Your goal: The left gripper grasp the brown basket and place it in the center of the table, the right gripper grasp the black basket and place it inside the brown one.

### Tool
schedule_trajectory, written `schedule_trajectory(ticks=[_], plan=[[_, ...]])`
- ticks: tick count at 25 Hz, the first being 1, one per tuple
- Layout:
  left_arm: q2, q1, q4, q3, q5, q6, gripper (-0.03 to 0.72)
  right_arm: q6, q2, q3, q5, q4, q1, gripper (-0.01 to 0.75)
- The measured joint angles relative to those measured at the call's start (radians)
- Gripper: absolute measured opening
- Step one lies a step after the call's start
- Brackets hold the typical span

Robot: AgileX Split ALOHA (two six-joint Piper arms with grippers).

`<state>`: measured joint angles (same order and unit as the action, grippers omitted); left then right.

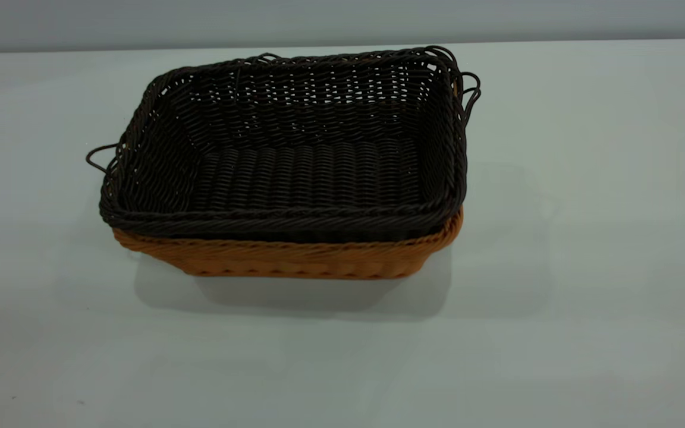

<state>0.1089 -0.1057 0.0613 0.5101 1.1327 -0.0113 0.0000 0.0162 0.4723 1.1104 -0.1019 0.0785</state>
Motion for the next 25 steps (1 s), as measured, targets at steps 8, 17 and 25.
schedule_trajectory(ticks=[8, 17, 25], plan=[[-0.128, 0.036, 0.000, 0.000, 0.027, 0.000, 0.379, 0.000, 0.000, 0.000, 0.001, 0.000, -0.001, 0.556], [-0.128, 0.036, 0.000, 0.000, 0.028, 0.000, 0.379, 0.000, 0.000, 0.000, 0.001, 0.000, -0.001, 0.556], [-0.128, 0.036, 0.000, 0.000, 0.028, 0.000, 0.379, 0.000, 0.000, 0.000, 0.001, 0.000, -0.002, 0.556]])
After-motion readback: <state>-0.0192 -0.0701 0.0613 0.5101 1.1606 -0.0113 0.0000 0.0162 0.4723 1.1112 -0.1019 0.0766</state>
